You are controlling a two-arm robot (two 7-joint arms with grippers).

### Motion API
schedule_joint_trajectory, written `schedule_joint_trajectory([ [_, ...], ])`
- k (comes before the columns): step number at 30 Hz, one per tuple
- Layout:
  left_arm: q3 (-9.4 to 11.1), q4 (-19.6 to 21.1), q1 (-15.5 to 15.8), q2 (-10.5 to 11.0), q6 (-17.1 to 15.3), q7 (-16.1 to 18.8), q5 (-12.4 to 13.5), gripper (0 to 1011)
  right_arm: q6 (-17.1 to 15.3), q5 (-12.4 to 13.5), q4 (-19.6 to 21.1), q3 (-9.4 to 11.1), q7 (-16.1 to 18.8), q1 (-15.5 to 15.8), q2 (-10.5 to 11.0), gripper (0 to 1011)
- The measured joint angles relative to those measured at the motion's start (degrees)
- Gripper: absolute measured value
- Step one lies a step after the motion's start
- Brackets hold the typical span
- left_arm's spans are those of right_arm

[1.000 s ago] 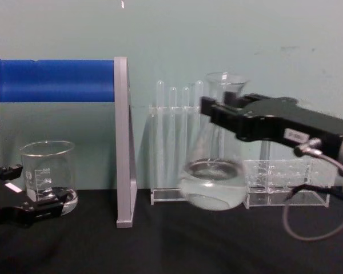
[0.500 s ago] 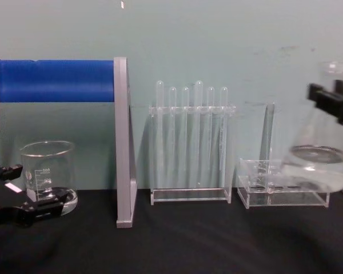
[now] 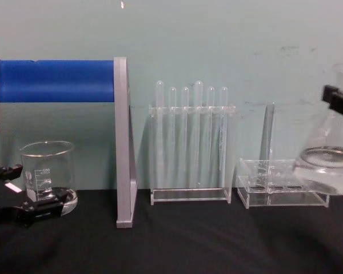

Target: Grasp the erlenmeyer flask with one hand, shake it three times, then place it back.

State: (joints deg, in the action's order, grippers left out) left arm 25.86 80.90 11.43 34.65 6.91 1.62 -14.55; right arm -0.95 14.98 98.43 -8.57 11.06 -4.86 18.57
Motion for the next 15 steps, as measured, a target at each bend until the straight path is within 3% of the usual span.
schedule_joint_trajectory([
  [6, 0.0, 0.0, 0.0, 0.0, 0.0, 0.0, 0.0, 1001, 0.0, 0.12, -1.27, -2.56, 3.73, -1.8, -0.69, 449],
  [15, 0.0, 0.0, 0.0, 0.0, 0.0, 0.0, 0.0, 1001, -0.01, 1.92, -4.06, -9.55, 11.15, -5.8, -1.17, 449],
])
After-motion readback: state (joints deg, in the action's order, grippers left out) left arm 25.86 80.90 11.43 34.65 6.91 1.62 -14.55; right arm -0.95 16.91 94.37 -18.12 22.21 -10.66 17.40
